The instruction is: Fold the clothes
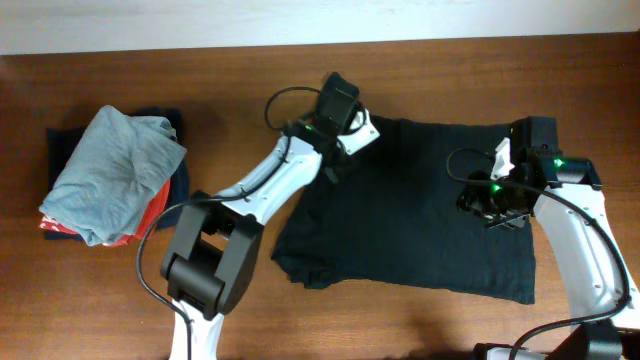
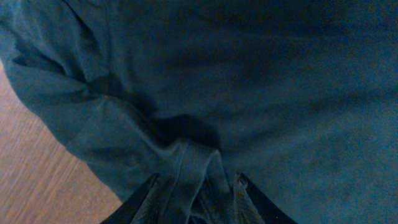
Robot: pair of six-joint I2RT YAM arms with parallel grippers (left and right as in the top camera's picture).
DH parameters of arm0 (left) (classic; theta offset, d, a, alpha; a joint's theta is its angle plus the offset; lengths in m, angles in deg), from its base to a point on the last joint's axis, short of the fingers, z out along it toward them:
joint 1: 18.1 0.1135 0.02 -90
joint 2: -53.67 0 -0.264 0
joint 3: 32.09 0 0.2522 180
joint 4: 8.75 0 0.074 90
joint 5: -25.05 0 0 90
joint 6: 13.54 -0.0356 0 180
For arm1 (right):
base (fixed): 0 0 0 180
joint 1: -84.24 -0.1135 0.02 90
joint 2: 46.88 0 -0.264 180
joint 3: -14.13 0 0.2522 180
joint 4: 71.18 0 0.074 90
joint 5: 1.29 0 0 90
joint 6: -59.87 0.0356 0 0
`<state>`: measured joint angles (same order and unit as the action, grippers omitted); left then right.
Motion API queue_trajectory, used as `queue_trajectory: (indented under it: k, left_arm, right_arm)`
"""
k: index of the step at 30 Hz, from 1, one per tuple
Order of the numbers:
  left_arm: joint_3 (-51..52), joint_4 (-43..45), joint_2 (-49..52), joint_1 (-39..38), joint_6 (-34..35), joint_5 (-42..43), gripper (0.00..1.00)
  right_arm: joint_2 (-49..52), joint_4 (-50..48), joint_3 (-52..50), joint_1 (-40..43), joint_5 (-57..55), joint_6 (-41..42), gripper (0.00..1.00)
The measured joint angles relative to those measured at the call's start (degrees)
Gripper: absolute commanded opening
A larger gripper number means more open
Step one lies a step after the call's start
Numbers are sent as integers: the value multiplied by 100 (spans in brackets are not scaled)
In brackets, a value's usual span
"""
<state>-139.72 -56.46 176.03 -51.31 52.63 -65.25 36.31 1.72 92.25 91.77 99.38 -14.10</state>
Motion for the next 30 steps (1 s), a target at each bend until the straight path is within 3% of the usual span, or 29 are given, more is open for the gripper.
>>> queue_trajectory:
  k: [5,7,9,23,25,30]
  left_arm:
    - [160,212,0,-170,72,-466,39]
    - [175,245,0,-170,94,-614,49]
    - [179,323,11,-168,125,-765,52]
    - [188,708,376,-170,155,-1069,58]
    - [188,723,376,-170,157,-1069,53]
    - [188,752,376,-170,195,-1062,30]
  right_arm:
    - [0,20,0,0,0,-2,53]
    - [0,20,0,0,0,0,53]
    - [0,20,0,0,0,-4,53]
    - [0,61,0,0,0,0,53]
    - [0,61,0,0,0,0,53]
    - [0,61,0,0,0,0,53]
